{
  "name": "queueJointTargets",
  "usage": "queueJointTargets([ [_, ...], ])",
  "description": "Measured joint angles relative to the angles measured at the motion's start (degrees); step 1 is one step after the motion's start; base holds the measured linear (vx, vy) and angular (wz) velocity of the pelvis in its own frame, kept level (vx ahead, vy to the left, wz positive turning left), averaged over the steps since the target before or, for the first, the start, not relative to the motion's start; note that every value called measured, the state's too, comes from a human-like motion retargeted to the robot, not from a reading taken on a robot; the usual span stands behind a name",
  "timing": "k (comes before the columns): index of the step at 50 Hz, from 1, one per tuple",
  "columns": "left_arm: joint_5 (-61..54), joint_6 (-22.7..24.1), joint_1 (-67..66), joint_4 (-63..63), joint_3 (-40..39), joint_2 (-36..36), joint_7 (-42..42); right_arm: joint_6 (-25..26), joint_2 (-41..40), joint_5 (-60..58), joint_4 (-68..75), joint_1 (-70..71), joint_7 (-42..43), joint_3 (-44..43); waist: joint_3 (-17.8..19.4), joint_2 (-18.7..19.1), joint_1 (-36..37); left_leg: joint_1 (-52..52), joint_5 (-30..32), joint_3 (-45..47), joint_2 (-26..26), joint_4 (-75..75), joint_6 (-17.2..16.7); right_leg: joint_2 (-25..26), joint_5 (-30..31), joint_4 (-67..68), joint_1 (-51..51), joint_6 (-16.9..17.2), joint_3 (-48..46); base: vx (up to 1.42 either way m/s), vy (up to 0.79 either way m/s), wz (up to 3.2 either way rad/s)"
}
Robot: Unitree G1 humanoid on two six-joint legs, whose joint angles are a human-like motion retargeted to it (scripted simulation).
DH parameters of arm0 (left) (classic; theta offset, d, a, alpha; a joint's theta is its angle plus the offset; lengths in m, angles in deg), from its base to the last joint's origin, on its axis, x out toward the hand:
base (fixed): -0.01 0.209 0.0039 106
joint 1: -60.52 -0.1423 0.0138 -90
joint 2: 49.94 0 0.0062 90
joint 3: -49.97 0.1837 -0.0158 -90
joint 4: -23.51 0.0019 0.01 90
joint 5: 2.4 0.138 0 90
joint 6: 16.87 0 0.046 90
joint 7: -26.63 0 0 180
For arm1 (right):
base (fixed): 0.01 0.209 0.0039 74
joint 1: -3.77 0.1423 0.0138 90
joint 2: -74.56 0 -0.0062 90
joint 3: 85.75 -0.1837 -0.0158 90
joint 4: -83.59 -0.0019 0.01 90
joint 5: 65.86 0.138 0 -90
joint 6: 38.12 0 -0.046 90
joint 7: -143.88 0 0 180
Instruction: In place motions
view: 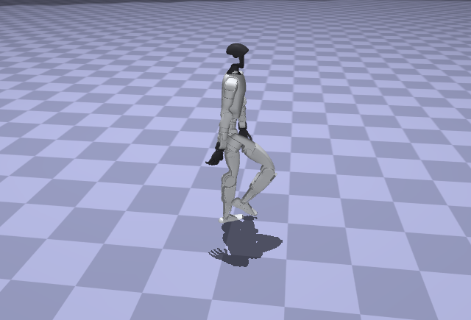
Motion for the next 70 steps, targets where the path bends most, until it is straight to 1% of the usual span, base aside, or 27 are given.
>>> queueJointTargets([
  [6, 1.8, 0.1, -5.3, 2.0, -0.2, -2.3, 0.8, -0.3, 0.3, 2.5, -0.8, -0.3, 0.3, -0.4, -2.2, -4.6, 3.9, 4.7, -0.4, 4.8, -3.7, -2.5, -1.0, 5.8, 3.9, -32.0, 25.3, 4.9, 9.7, 0.15, 0.02, -0.34],
  [8, 2.9, 0.2, -7.5, 2.5, -0.3, -2.3, 1.5, -0.3, 0.3, 3.0, -0.4, 0.2, -0.3, -0.4, -0.5, -6.5, 3.7, 7.7, -2.0, 4.9, -5.0, -0.7, -1.3, 6.0, 8.3, -49.4, 39.2, 6.1, 10.7, 0.26, 0.03, 0.42],
  [10, 3.9, 0.2, -9.9, 2.8, -0.6, -2.4, 2.1, -0.2, 0.3, 2.9, 0.0, 0.4, -0.2, -0.1, -0.5, -8.0, 2.9, 8.5, -3.7, 4.8, -6.5, 2.6, -1.5, 6.3, -3.2, -63.3, 50.2, 2.8, 6.7, 0.31, 0.04, 0.31],
  [12, 5.4, -0.1, -12.3, 2.9, -1.9, -1.8, 2.7, 0.0, 0.1, 2.8, 1.0, 0.8, -0.4, 0.6, -1.8, -10.5, 7.7, 6.3, -4.3, 9.2, -6.9, 11.0, -1.4, 3.5, -7.2, -71.6, 57.7, -2.6, -3.5, 0.24, 0.07, -1.24],
  [14, 5.8, -0.9, -12.4, 3.0, -3.0, -1.7, 2.8, 0.6, -0.1, 3.0, 1.6, 2.8, -1.1, 0.3, -1.9, -13.5, 9.5, -0.2, 3.1, 11.9, -7.0, 24.2, -1.2, 1.8, -4.6, -74.2, 56.5, -0.8, 2.9, -0.13, 0.1, 0.32],
  [15, 5.0, -1.2, -11.5, 2.9, -3.1, -1.8, 2.5, 1.1, -0.3, 3.4, 1.5, 4.4, -1.6, -0.3, -0.3, -13.7, 7.4, -5.0, 8.8, 9.0, -6.1, 32.7, -1.8, 0.4, -4.3, -74.5, 56.4, 0.5, 1.0, -0.41, 0.08, 1.1],
  [17, 1.5, -0.6, -10.5, 1.7, -4.4, -2.2, 2.1, 0.6, -0.3, 4.6, 0.2, 7.3, -2.2, 1.1, 3.8, -15.7, 12.3, -10.7, 13.9, 14.3, -0.3, 46.1, 0.5, -0.8, -3.1, -74.7, 57.3, 0.2, 1.6, -0.36, 0.04, -0.82],
  [20, -0.6, 0.0, -10.8, 0.2, -5.7, -2.1, 5.5, -0.5, 0.2, 3.5, -2.0, 9.8, -3.2, 4.3, 6.1, -17.6, 15.5, -21.7, 7.2, 17.8, 6.8, 66.3, 3.5, -1.3, -2.5, -74.0, 56.8, -0.6, 5.7, -0.09, 0.04, -0.72],
  [25, 1.6, 0.0, -11.8, 1.1, -6.2, -2.3, 4.8, -1.6, -0.2, 0.1, -5.3, 10.2, 0.4, 5.0, 5.2, -19.2, 20.9, -42.3, -0.9, 17.5, 16.1, 89.9, 7.6, -0.9, -2.6, -72.5, 54.0, -2.3, 9.8, 0.01, 0.03, -0.45],
  [29, 3.2, 0.0, -12.3, 1.9, -5.4, -2.1, 5.6, -2.5, -0.8, 1.7, -6.9, 10.9, -1.7, 5.4, 6.4, -21.4, 24.0, -49.1, -2.6, 17.1, 16.4, 95.1, 7.1, -1.8, -3.1, -70.5, 52.9, -3.1, 14.7, -0.01, 0.04, -0.46],
  [32, 3.5, -0.3, -12.5, 3.7, -5.4, -1.9, 5.1, -2.9, -1.6, 2.2, -7.8, 10.6, -3.3, 5.3, 5.9, -21.1, 23.9, -48.1, -2.8, 16.2, 15.2, 93.0, 6.9, -1.8, -3.3, -70.3, 52.9, -3.0, 15.5, 0.04, 0.04, -0.02],
  [35, 3.4, -0.6, -12.6, 4.7, -5.8, -1.7, 4.9, -3.3, -2.1, 2.8, -8.2, 10.3, -3.3, 5.6, 5.0, -19.8, 22.7, -41.2, -2.9, 16.3, 14.3, 86.8, 7.3, -1.7, -3.2, -71.6, 53.9, -2.1, 14.3, 0.07, 0.04, 0.25],
  [37, 3.3, -0.6, -13.1, 4.6, -6.1, -1.9, 4.8, -3.5, -2.5, 2.3, -8.0, 9.7, -3.1, 5.9, 3.8, -19.2, 21.3, -34.2, -1.6, 16.7, 10.6, 78.8, 5.7, -2.3, -3.2, -72.6, 54.6, -1.4, 12.9, 0.11, 0.05, 0.32],
  [40, 3.0, -0.5, -14.2, 4.2, -6.4, -2.2, 4.5, -3.4, -2.7, 1.5, -7.0, 8.3, -3.0, 6.2, 2.0, -18.3, 18.6, -21.4, 0.4, 16.4, 1.9, 61.6, 2.8, -3.2, -3.4, -73.7, 55.8, -0.3, 9.6, 0.15, 0.03, 0.41],
  [45, 2.9, -0.5, -14.8, 4.2, -6.5, -1.9, 3.7, -2.6, -2.4, -0.4, -4.2, 5.4, -2.6, 5.6, -0.7, -14.6, 16.1, 3.7, 6.0, 11.8, -9.9, 18.4, -1.0, -1.0, -6.5, -71.1, 57.0, -0.1, 7.1, 0.19, -0.04, 0.11],
  [46, 2.9, -0.6, -14.7, 4.1, -6.2, -1.7, 3.4, -2.4, -2.3, -0.6, -3.8, 4.5, -2.4, 4.9, -1.4, -13.4, 14.9, 7.3, -2.6, 10.6, -10.7, 12.4, -1.1, 0.1, -7.2, -69.6, 56.6, -0.4, 5.9, 0.19, -0.1, 0.74],
  [47, 2.9, -0.6, -14.5, 4.1, -5.8, -1.5, 3.3, -2.2, -2.1, -0.8, -3.3, 3.6, -2.2, 4.2, -2.4, -12.0, 13.1, 10.3, -8.1, 11.3, -10.4, 7.2, -0.8, 1.0, -7.4, -67.8, 55.9, -0.5, 3.9, 0.2, -0.11, 1.52],
  [48, 2.7, -0.7, -14.2, 4.2, -5.4, -1.5, 3.3, -2.0, -1.7, -1.0, -2.5, 2.7, -1.9, 3.4, -3.8, -10.3, 10.4, 12.0, -7.3, 16.1, -7.8, 3.5, 0.0, 1.3, -6.6, -65.5, 54.8, -0.3, 0.3, 0.05, -0.11, 1.62],
  [50, 1.9, -1.2, -10.5, 5.1, -5.1, -1.0, 3.7, -0.6, -1.5, -0.3, -1.3, 2.8, -1.2, 2.0, -3.9, -7.6, 7.3, 7.9, -3.8, 2.2, -6.5, 2.4, -2.9, 0.7, 2.9, -56.4, 49.0, 1.5, -5.2, -0.31, -0.12, 0.39],
  [52, 1.1, -1.7, -4.6, 5.0, -4.1, 0.2, 2.9, -0.2, -1.4, 3.7, -0.8, 4.8, -0.3, -0.4, 1.5, -12.0, 16.5, 9.9, -3.0, 11.3, -7.5, 0.3, -1.7, -0.2, 13.0, -38.6, 38.2, 7.8, 8.4, -0.64, -0.15, -2.72],
  [53, 0.4, -1.4, -2.6, 3.5, -2.8, 0.7, 2.2, -1.1, -0.7, 6.4, -0.6, 5.7, 0.0, -1.4, 4.1, -15.1, 19.5, 12.8, -3.0, 15.4, -10.3, -2.5, -1.3, 1.4, 16.0, -29.5, 32.0, 7.3, 14.6, -0.52, -0.15, -1.59],
  [55, -1.0, -0.7, -0.6, 0.3, 1.5, 1.8, 1.8, -3.8, -0.2, 11.6, -0.7, 5.4, -2.5, -3.3, 5.3, -15.5, 16.1, 12.3, -1.6, 10.5, -11.3, -3.6, -1.0, -0.4, 12.6, -14.7, 22.2, 5.1, 14.4, -0.22, -0.07, 1.46],
  [57, -0.2, -0.8, 0.1, -0.7, 2.8, 3.3, 3.5, -2.9, -0.7, 13.4, -1.1, 3.8, -5.2, -3.0, 4.0, -6.4, 6.1, 7.1, -1.2, 0.6, -4.2, -0.4, -1.0, -2.2, 11.0, -5.3, 13.7, 4.5, 5.3, -0.02, -0.02, 2.65],
  [60, 3.7, -2.0, -0.3, -1.4, -0.3, 3.6, 2.2, -1.9, -0.4, 13.8, 0.7, 3.2, -3.5, -3.0, 1.6, -3.7, 1.4, 2.9, -0.2, -2.0, -3.4, 0.5, -0.1, -1.3, 7.4, 7.0, -1.1, 3.8, 6.4, 0.0, -0.07, 0.71],
  [62, 1.8, -1.2, 0.3, -1.8, 1.3, 3.2, 0.2, -2.6, -0.1, 15.3, 1.3, 2.7, -2.1, -3.4, 2.9, -3.0, 1.3, 2.8, 0.0, -3.0, -2.5, 1.2, 0.3, 0.5, 5.8, 10.4, -5.6, 4.9, 6.5, -0.05, -0.08, 0.36],
  [66, -0.4, -0.5, 0.2, -1.8, 1.1, 2.9, 2.1, -2.4, 0.1, 11.1, 1.5, 1.7, -2.1, -1.8, 2.9, -2.2, 0.1, 1.9, -0.2, -3.5, -1.3, 2.1, 0.3, 1.5, 4.4, 9.7, -7.5, 4.3, 5.8, 0.03, -0.08, 0.0],
  [70, 0.5, -0.4, -1.1, -1.0, 0.3, 2.0, 2.2, -2.2, 0.2, 8.1, 2.0, 0.8, -1.1, -0.6, 1.3, -3.5, 1.6, 3.3, 0.5, -1.2, -1.9, -0.2, -0.2, 1.7, 3.9, 2.4, 0.2, 3.7, 7.0, 0.06, -0.03, -0.34],
])
